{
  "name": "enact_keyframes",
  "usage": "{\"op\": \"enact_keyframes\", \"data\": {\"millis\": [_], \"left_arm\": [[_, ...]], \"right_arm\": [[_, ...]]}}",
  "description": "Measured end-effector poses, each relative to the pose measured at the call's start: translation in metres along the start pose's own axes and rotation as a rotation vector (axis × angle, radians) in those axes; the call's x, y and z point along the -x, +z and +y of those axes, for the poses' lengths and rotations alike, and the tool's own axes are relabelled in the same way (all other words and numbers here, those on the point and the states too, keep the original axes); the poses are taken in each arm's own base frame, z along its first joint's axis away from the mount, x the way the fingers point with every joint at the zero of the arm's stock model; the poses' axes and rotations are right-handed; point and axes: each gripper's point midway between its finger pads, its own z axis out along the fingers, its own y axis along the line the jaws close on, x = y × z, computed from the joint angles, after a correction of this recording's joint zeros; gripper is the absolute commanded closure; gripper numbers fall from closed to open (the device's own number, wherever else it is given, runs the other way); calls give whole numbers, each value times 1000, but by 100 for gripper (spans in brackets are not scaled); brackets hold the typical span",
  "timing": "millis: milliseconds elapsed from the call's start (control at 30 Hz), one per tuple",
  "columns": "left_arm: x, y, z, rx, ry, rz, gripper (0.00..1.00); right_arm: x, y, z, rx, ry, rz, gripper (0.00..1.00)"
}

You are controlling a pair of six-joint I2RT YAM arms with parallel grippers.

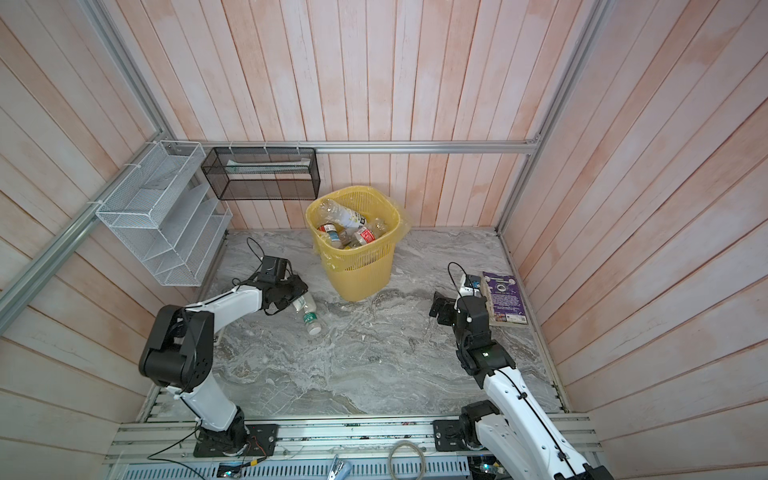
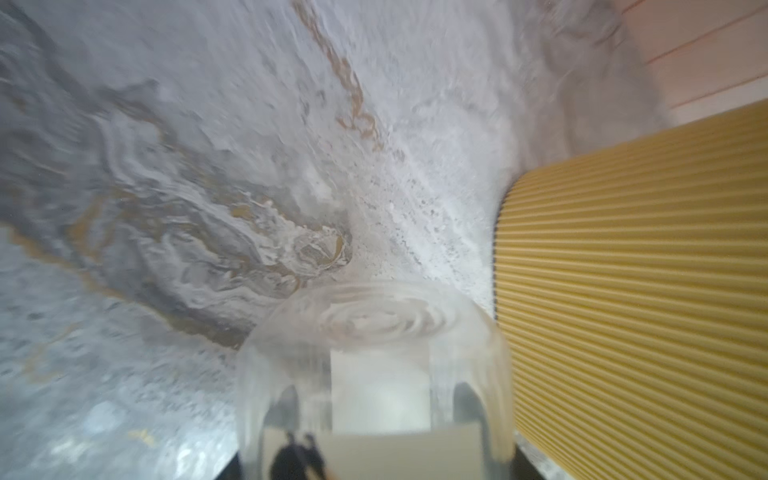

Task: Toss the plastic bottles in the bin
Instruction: 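Lift the crane-labelled bottle with the left gripper over the bin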

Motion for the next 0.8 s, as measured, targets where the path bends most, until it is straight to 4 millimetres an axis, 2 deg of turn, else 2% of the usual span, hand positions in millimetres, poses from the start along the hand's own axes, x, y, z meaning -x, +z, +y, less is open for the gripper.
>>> {"op": "enact_keyframes", "data": {"millis": [67, 167, 233, 300, 400, 500, 600, 667, 733, 800], "left_arm": [[18, -28, -12, -69, -12, -85, 44], [57, -88, -48, -209, -2, -269, 41], [83, -138, -72, -308, 12, -419, 40], [108, -195, -94, -406, 28, -590, 41], [137, -278, -119, -540, 44, -838, 44], [157, -344, -140, -650, 57, -1029, 45], [174, -385, -163, -745, 73, -1153, 45], [182, -395, -186, -797, 95, -1185, 46], [183, -392, -219, -842, 138, -1178, 43], [177, -372, -260, -876, 201, -1128, 36]], "right_arm": [[1, 0, 0, 1, 7, -2, 4], [3, -1, 1, 2, 16, -7, 4], [7, -2, 2, 5, 24, -14, 5], [13, -3, 4, 10, 29, -26, 5], [18, -5, 6, 14, 36, -38, 5], [19, -5, 6, 16, 43, -42, 5], [20, -6, 6, 18, 47, -46, 5], [21, -7, 6, 18, 48, -47, 5], [21, -7, 6, 18, 48, -47, 5], [21, -7, 6, 18, 48, -47, 5]]}}
